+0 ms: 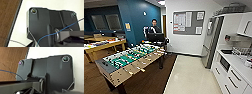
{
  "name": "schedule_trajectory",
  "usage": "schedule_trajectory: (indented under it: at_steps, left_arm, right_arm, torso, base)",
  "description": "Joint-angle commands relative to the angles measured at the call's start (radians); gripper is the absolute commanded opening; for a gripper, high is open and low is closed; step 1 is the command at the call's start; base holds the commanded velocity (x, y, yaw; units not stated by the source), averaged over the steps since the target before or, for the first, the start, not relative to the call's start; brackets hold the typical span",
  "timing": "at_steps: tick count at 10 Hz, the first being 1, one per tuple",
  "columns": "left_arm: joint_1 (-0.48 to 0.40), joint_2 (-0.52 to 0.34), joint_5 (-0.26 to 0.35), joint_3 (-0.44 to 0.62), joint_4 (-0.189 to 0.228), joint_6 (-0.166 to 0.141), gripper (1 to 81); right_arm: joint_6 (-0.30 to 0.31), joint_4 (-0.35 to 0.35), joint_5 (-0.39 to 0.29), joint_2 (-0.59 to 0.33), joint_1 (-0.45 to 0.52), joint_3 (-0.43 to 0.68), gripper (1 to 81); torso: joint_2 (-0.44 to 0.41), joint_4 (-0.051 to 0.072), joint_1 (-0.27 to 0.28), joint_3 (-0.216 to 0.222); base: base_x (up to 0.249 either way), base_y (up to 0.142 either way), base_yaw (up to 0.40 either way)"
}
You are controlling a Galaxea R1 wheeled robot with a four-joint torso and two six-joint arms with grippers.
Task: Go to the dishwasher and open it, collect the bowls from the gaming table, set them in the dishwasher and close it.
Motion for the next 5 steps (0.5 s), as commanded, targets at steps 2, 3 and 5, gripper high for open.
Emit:
schedule_trajectory:
  at_steps: [2,3,5]
  left_arm:
    - [-0.043,-0.017,0.055,0.001,-0.007,-0.004,81.1]
    - [-0.04,-0.017,0.055,0.001,-0.007,-0.004,81.1]
    - [-0.043,-0.011,0.057,0.001,-0.007,-0.004,81.1]
  right_arm:
    - [-0.002,-0.009,-0.04,0.007,0.051,-0.001,81.1]
    - [-0.002,-0.01,-0.04,0.008,0.048,-0.009,81.1]
    - [-0.002,-0.012,-0.04,0.016,0.051,-0.021,81.1]
  torso:
    - [0.0,0.0,0.0,0.0]
    - [0.0,0.0,0.0,0.0]
    - [0.0,0.0,0.0,0.0]
  base:
    - [0.0,0.0,0.29]
    - [0.0,0.0,0.29]
    - [0.0,0.0,0.289]
